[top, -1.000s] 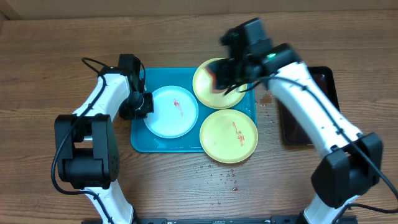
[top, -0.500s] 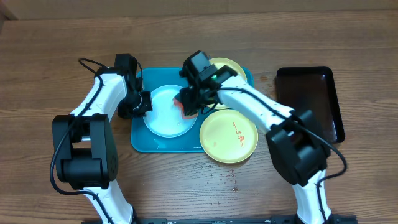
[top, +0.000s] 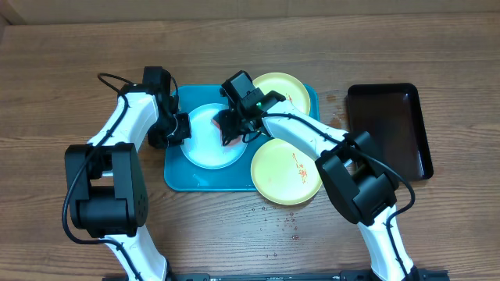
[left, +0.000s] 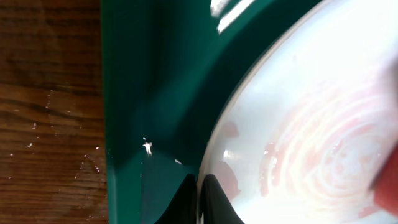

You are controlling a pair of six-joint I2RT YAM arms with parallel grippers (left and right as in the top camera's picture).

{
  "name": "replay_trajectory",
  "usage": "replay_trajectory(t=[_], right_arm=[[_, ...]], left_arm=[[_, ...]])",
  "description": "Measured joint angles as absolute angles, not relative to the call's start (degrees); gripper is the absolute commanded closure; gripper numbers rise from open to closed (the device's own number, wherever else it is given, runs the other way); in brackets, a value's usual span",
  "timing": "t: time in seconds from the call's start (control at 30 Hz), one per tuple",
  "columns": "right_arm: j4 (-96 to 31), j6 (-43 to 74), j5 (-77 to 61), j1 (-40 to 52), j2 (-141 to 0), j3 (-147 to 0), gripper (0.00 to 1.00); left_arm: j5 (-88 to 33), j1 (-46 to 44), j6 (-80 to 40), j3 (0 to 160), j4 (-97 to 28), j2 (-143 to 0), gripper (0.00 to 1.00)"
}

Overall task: Clean dirty plates on tray and stack at the side
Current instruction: 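Scrub the white plate with the sponge while left gripper holds it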

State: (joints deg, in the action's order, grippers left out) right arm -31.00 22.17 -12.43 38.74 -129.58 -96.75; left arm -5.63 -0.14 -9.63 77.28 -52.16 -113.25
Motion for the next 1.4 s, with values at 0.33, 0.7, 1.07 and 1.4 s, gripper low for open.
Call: replay_trajectory(t=[0.33,0.7,1.07,1.4], right_arm=[[-34.72,26.30,-13.67,41.78,-130.19,-98.15,0.96],[-54.04,23.31,-8.10,42.39,-131.26,-108.33,0.96],[-47.22,22.72,0.82,40.62,-131.55,-108.38,0.96],[-47.16,22.31,-9.87,41.32,-132.64,-106.37,0.96]], left_arm=[[-6.00,0.14,-8.73,77.28,-52.42,-113.25,0.96],[-6.70,0.10,-8.51,77.28,-52.10,-113.25,0.96],[-6.70,0.10,-8.51,77.28,-51.66,-113.25,0.96],[-6.70,0.10,-8.51,77.28,-51.64,-113.25,0.96]])
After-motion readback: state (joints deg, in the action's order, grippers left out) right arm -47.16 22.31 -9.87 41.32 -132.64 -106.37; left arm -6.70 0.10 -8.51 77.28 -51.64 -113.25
